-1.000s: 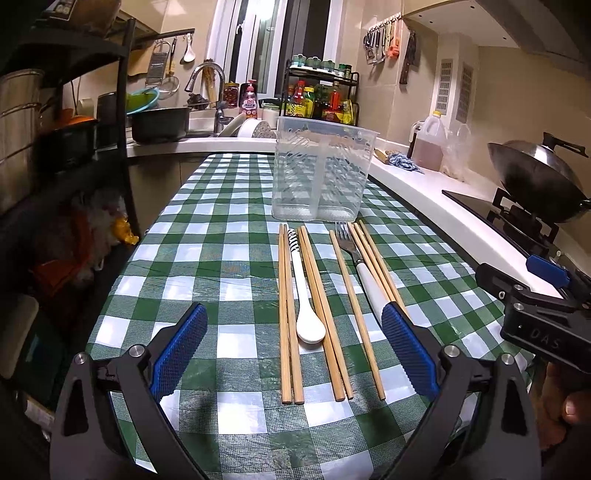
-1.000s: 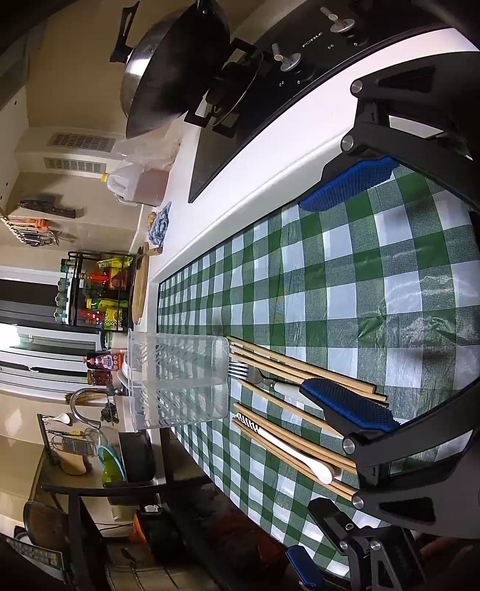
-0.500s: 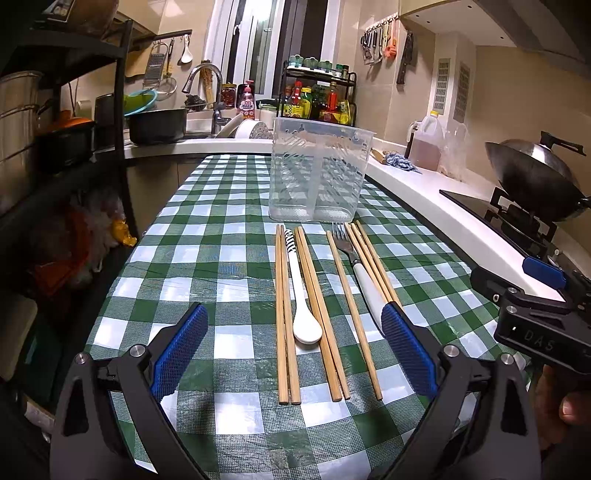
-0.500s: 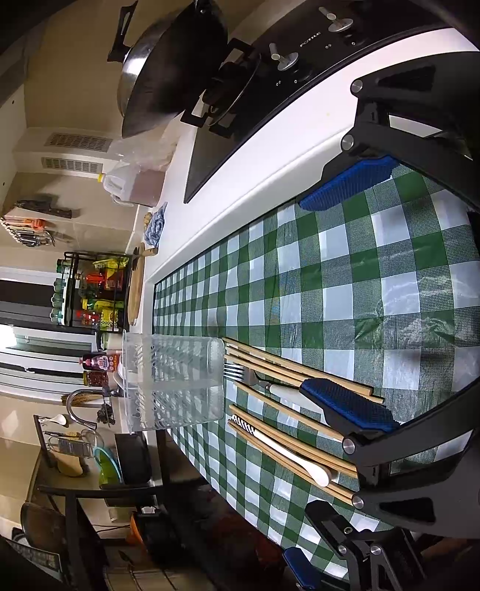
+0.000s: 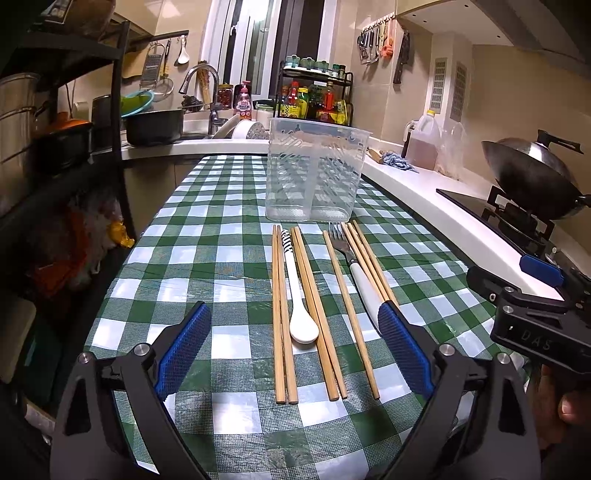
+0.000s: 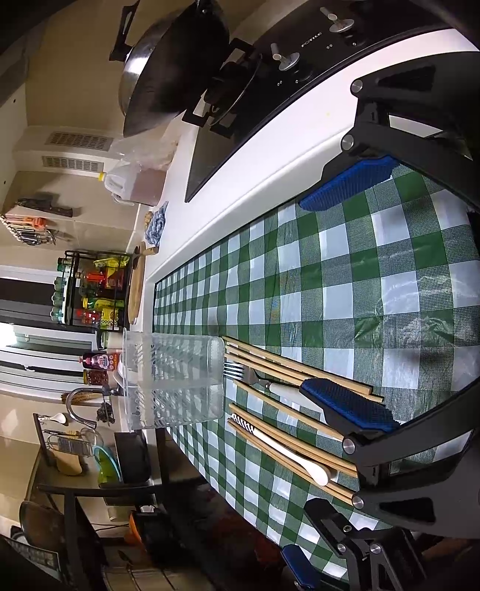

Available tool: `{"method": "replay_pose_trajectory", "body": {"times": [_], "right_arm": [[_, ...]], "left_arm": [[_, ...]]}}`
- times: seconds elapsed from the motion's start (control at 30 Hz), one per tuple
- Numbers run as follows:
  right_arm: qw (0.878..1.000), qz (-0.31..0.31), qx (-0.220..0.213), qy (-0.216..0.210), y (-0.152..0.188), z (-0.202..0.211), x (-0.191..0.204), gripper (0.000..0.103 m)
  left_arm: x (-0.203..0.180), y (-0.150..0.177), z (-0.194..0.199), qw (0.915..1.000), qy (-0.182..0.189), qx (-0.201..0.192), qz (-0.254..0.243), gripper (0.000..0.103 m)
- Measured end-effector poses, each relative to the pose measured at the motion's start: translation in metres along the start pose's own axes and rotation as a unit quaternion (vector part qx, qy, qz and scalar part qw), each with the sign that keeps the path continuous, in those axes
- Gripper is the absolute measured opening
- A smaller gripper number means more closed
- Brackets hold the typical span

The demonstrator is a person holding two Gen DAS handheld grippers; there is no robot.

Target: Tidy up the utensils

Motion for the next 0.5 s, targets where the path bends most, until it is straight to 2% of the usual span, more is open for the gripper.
{"method": "replay_pose_trajectory", "body": {"times": [0.2, 0.3, 0.37, 0.4, 0.47, 0.5], "right_arm": [[1.0, -0.001, 0.003, -0.001, 0.001, 0.0, 0.002, 0.09], [1.0, -0.002, 0.009, -0.006, 0.002, -0.002, 0.003, 0.089], [1.0, -0.004, 0.016, -0.017, 0.005, -0.004, 0.006, 0.075], [0.999, -0.005, 0.021, -0.026, 0.006, -0.006, 0.008, 0.071], [0.998, -0.012, 0.039, -0.055, 0.011, -0.011, 0.014, 0.049], [0.996, -0.018, 0.051, -0.073, 0.013, -0.015, 0.017, 0.044]], "left_arm": [[0.001, 0.001, 0.0, 1.0, 0.004, 0.0, -0.003, 0.088], [0.001, 0.002, 0.0, 1.0, 0.004, 0.002, -0.002, 0.085], [0.002, 0.005, -0.002, 0.9999, 0.005, 0.011, 0.001, 0.078], [0.003, 0.007, -0.003, 0.9999, 0.005, 0.016, 0.002, 0.075], [0.009, 0.013, -0.007, 0.9993, -0.002, 0.037, 0.006, 0.058], [0.013, 0.017, -0.01, 0.9987, -0.003, 0.049, 0.012, 0.053]]}}
Point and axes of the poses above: each gripper's, at about its wrist camera, not at the fingertips, and z roughly against the way its jaws point, x to its left, y to its underside, the point moved 8 cm from there along -z, roughly the way its jaws point
